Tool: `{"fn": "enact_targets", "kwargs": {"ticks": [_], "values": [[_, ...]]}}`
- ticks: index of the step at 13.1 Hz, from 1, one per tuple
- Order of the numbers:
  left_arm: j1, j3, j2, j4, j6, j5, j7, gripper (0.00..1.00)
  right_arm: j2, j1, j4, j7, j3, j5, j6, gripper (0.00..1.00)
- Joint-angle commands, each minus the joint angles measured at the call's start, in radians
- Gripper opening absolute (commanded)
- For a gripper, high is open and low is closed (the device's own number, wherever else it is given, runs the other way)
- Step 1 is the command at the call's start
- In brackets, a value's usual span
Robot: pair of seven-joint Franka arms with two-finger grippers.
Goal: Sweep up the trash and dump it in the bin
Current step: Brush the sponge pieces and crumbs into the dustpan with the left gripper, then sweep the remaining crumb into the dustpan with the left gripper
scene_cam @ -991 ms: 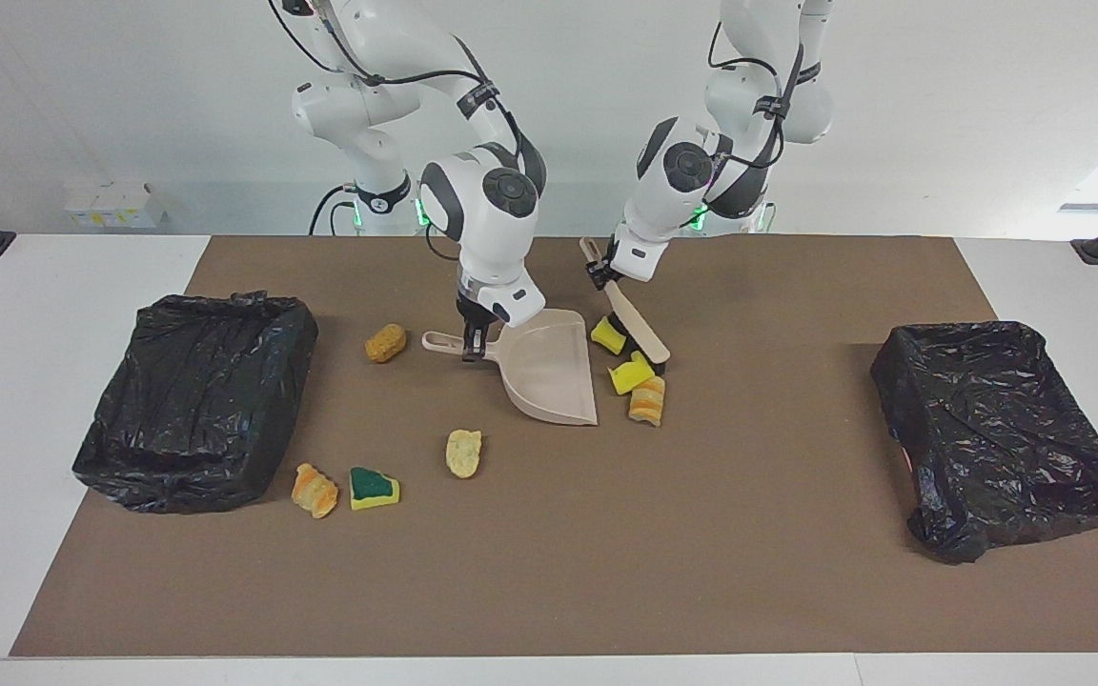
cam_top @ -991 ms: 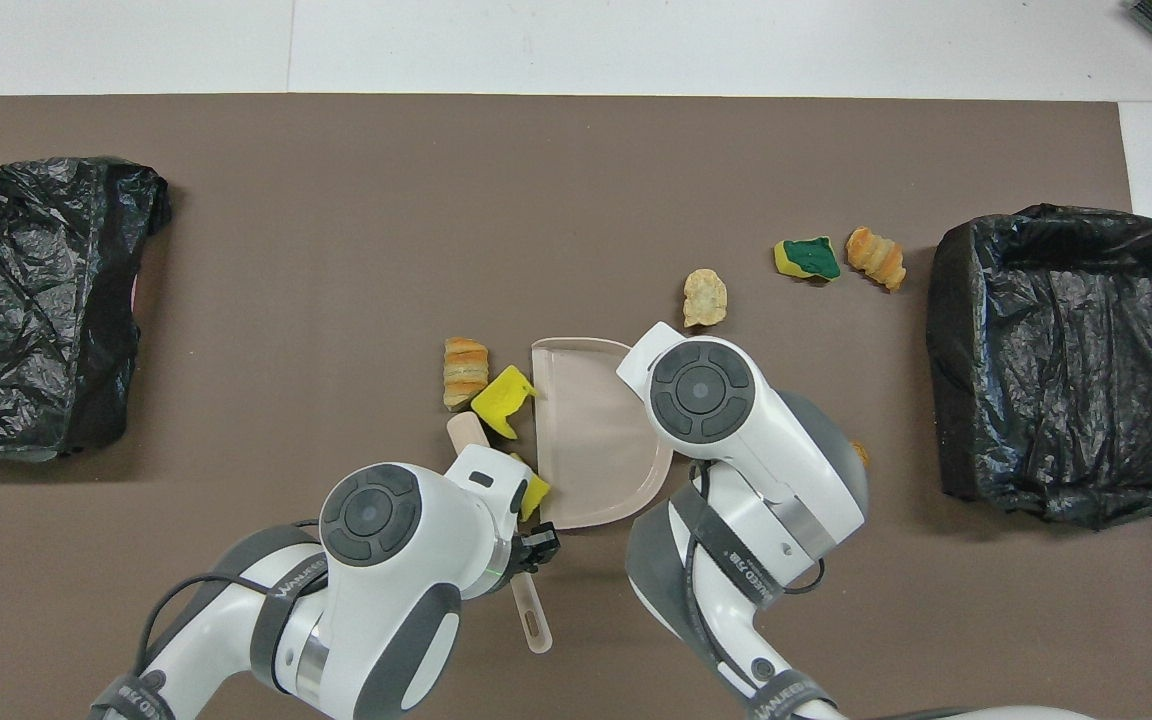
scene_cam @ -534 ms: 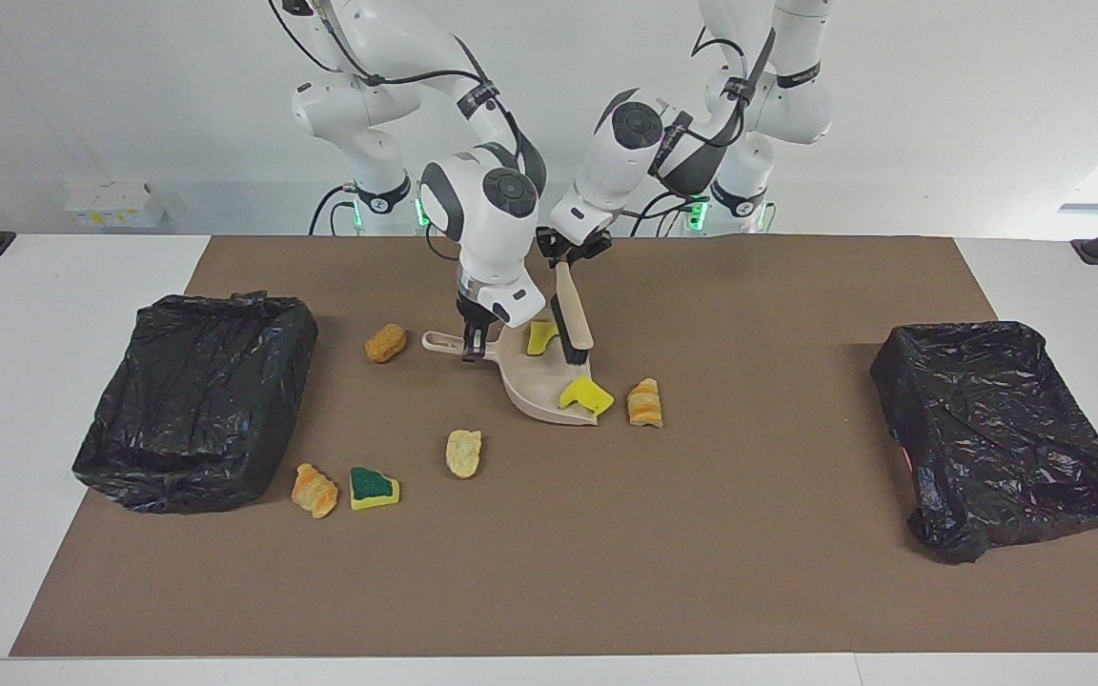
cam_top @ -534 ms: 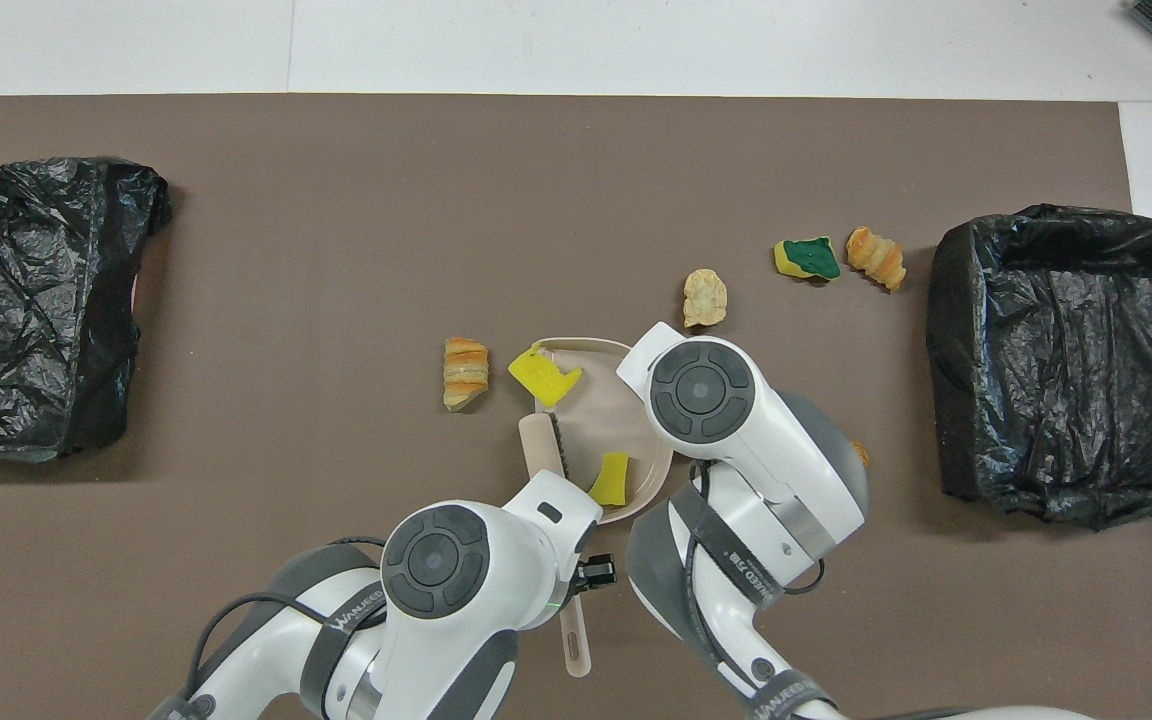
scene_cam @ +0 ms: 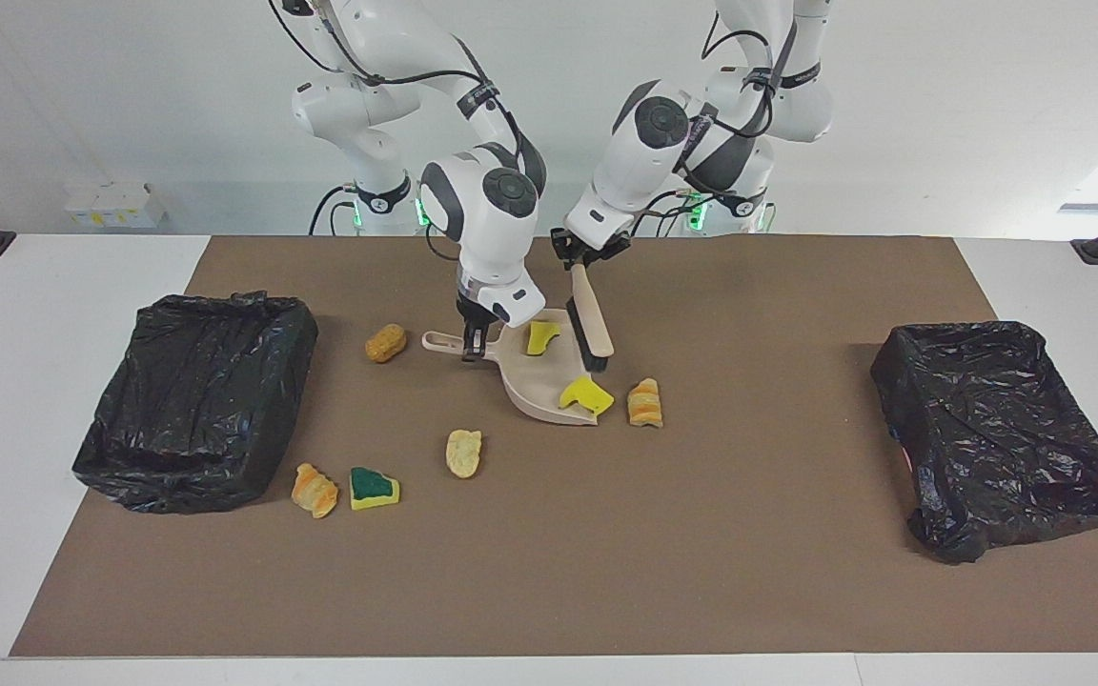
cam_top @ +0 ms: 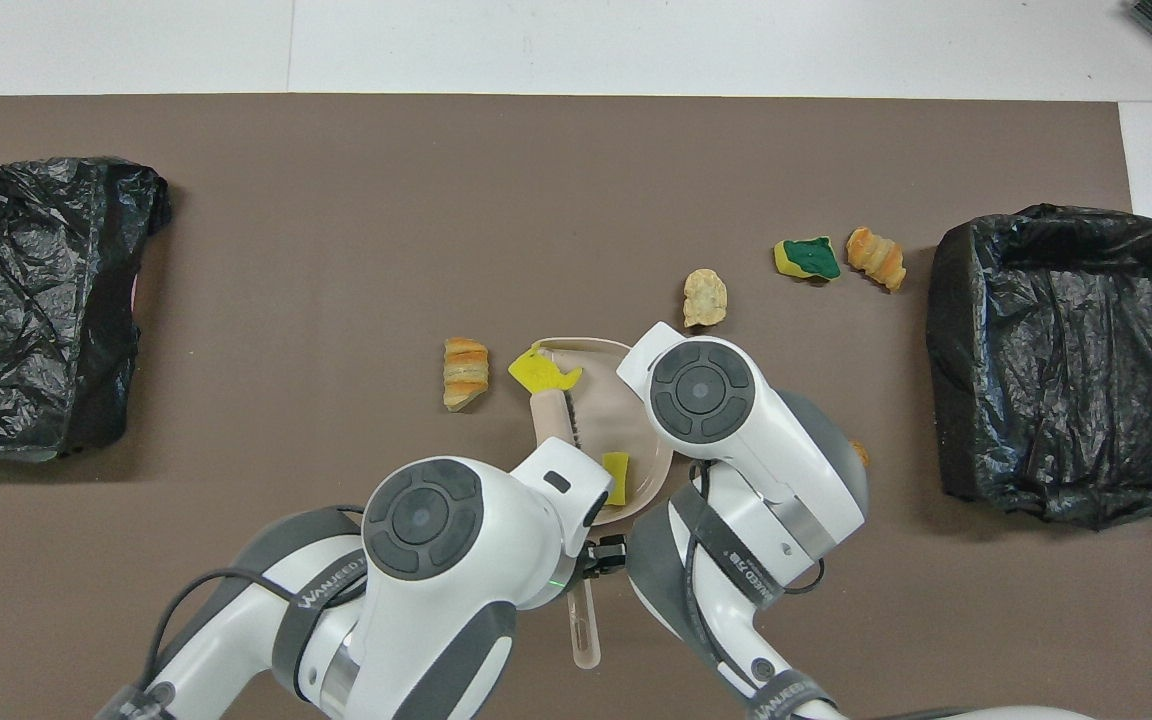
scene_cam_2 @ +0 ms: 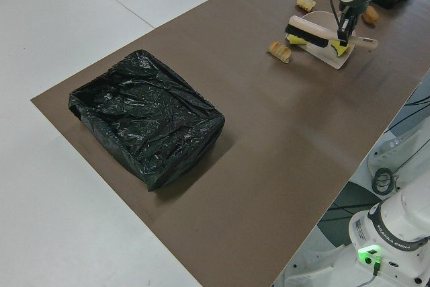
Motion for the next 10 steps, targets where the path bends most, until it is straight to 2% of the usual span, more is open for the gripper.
{"fn": "enact_targets", "kwargs": {"ticks": [1, 5, 8, 10], "values": [[0.125, -0.009, 0.031, 0.034, -0.035, 0.053, 0.136, 0.0, 0.005, 0.001, -0.011, 0.04, 0.003, -0.015, 0.032, 0.0], [0.25, -0.009, 0.11, 0.021, 0.011, 0.109, 0.366, 0.0, 0.005, 0.001, -0.011, 0.04, 0.003, -0.015, 0.032, 0.0], [0.238, -0.015, 0.112, -0.007, 0.028, 0.106, 0.396, 0.0, 0.005, 0.001, -0.011, 0.04, 0.003, -0.015, 0.032, 0.0], [0.148, -0.02, 0.101, -0.019, 0.036, 0.078, 0.388, 0.0, 0.005, 0.001, -0.011, 0.04, 0.003, -0.015, 0.032, 0.0]]}}
